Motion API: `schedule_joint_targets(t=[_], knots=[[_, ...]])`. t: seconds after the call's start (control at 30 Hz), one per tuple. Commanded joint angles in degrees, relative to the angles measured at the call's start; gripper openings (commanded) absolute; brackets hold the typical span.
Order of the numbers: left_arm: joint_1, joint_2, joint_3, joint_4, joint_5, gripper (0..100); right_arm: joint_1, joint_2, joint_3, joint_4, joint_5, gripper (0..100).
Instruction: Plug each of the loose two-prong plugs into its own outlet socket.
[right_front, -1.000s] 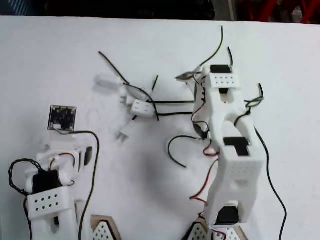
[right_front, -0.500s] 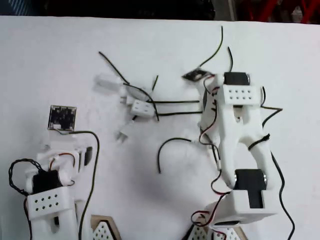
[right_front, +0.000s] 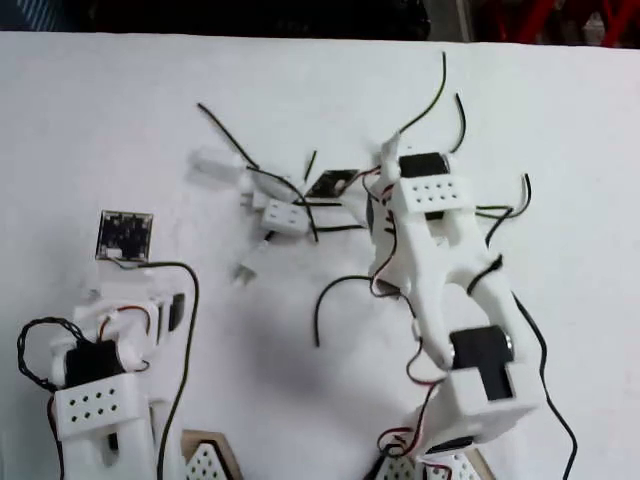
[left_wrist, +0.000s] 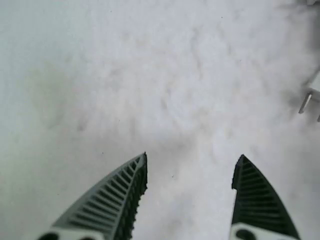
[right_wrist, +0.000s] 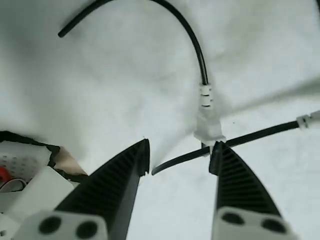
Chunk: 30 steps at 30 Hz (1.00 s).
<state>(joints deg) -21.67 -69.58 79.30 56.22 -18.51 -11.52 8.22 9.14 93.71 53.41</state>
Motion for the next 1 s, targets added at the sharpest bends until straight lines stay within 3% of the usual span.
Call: schedule_joint_targets(t=[0.0, 0.33, 0.6, 0.8, 0.97], knots=[[-0.31, -0.92, -0.09, -1.05, 0.26, 28, 1.01, 4.26, -5.63, -0.48, 0.79, 19.4], [-0.40, -0.92, -0.09, -1.05, 0.26, 28, 4.26, 20.88, -18.29, 4.44, 0.79, 19.1], [-0.40, -0.92, -0.09, -1.05, 0.18, 28, 5.32, 23.34, -19.16, 4.53, 0.79, 19.0], [-0.40, -0.92, -0.09, -1.05, 0.18, 28, 5.32, 23.43, -19.08, 4.53, 0.79, 4.4], [-0.40, -0.92, -0.09, -1.05, 0.18, 28, 4.88, 23.43, -16.00, 4.53, 0.79, 1.8]])
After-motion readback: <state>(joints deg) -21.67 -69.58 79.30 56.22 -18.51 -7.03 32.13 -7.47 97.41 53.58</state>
